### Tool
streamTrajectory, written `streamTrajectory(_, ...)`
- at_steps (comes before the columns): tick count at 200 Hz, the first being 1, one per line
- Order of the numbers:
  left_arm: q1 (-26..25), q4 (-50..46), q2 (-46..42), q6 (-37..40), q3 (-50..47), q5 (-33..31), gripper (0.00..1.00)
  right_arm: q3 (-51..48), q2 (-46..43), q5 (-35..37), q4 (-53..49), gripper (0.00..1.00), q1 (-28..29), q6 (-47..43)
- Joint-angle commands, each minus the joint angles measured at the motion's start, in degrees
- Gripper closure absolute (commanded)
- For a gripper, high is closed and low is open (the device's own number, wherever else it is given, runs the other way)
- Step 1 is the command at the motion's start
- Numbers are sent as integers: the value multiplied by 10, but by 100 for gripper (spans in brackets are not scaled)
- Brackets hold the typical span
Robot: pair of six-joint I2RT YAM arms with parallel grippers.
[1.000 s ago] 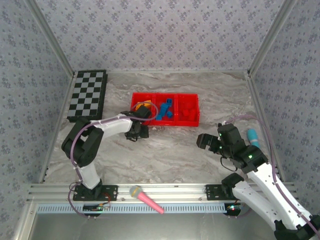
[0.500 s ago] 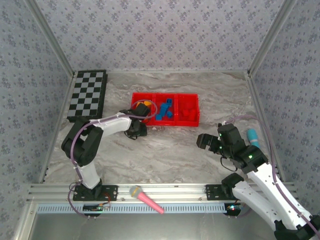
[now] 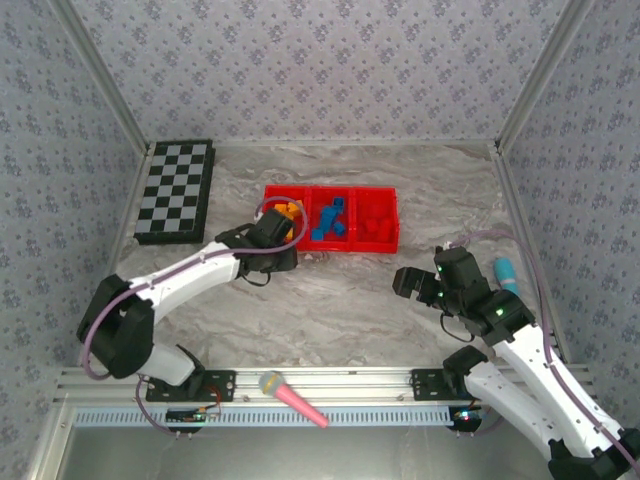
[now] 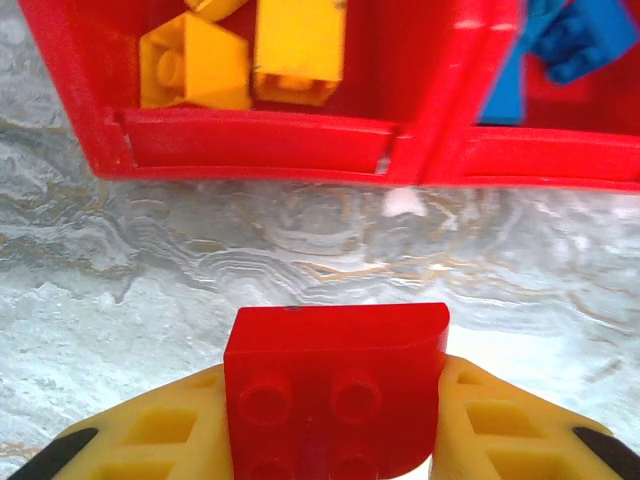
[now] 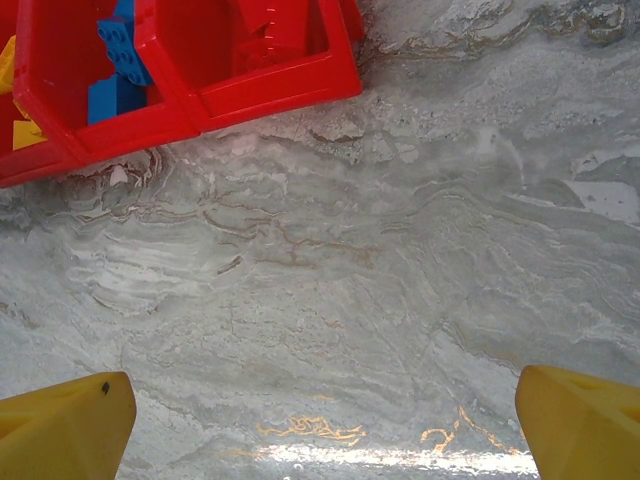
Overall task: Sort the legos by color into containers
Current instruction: Pick up the lego from the center of the table, then place the lego in the container.
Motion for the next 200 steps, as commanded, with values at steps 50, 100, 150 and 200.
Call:
streamTrajectory(50,-21,18,79,31,139,19,72,-3,-10,4,-5,0,1,1)
streamTrajectory(100,-35,18,235,46,319,78,73,4,-39,5,-51,0,-1,-7)
streamTrajectory(150,-44,-9,378,56,489,96,73,12,-69,17,-90,0,-6,-15)
streamTrajectory(200,-44,-53,493,64,659,97,65,12,-82,16,-103,0,-6,-7)
